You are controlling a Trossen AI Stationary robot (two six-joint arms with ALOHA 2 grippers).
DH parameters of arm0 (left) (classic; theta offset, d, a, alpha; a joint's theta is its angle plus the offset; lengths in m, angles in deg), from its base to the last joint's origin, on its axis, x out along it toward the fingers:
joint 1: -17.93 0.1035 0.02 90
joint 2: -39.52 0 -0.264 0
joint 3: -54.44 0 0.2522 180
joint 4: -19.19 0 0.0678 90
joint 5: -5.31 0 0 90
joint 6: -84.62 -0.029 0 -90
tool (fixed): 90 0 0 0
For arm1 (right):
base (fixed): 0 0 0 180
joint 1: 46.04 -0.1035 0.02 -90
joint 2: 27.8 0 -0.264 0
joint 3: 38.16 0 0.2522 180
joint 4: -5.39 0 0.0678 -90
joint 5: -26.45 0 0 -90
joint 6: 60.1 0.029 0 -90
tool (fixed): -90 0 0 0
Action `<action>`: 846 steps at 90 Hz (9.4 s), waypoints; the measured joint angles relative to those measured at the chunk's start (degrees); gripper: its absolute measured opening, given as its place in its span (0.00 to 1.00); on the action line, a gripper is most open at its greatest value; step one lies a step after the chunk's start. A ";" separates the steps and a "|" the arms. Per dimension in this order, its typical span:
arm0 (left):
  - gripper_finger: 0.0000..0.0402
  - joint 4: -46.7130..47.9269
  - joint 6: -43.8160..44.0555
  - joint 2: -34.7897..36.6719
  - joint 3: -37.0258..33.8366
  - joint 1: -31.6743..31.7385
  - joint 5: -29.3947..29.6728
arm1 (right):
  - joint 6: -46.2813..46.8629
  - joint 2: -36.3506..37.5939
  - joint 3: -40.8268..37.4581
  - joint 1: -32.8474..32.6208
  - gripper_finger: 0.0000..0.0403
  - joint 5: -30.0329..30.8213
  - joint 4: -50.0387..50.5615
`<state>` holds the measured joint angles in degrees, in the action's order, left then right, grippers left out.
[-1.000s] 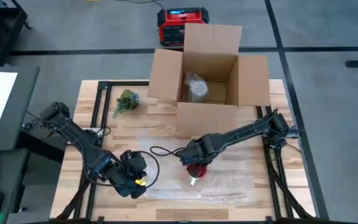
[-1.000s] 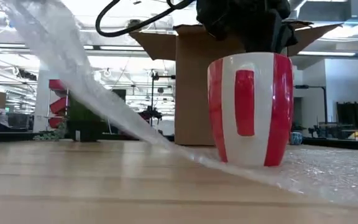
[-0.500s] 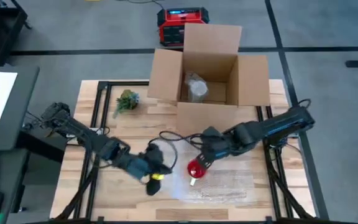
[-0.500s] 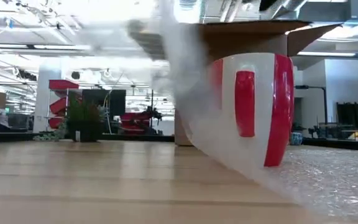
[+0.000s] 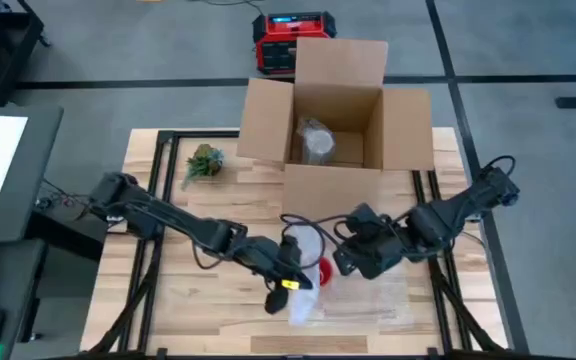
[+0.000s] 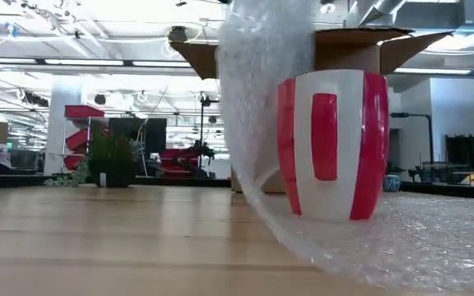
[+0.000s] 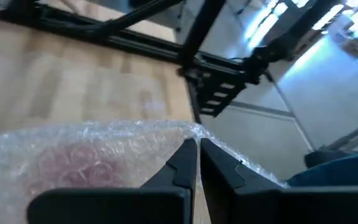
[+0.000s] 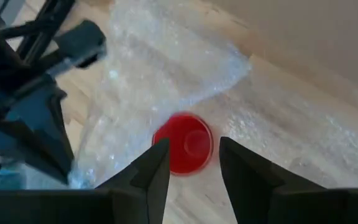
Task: Wrap mug
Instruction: Wrap the red mug in the bubble wrap
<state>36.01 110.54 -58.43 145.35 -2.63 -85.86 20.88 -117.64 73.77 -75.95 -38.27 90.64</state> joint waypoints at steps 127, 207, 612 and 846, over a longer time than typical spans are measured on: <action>0.50 1.16 -9.09 -9.23 12.96 3.76 -13.74 | -1.36 4.70 0.00 -0.99 0.32 -0.17 -0.38; 0.50 58.68 -1.63 3.77 36.17 -8.59 13.51 | -8.16 -16.48 -1.58 1.29 0.29 -15.18 14.75; 0.50 70.18 11.48 6.63 33.55 -13.90 23.21 | -22.38 -17.54 1.58 8.10 0.01 -27.13 -8.30; 0.50 70.75 11.63 11.38 33.57 -15.17 24.48 | -29.80 -21.67 7.82 10.67 0.00 -27.95 0.02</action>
<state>106.76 122.16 -47.05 178.92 -17.80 -61.38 -8.92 -139.31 81.59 -65.28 -66.22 90.66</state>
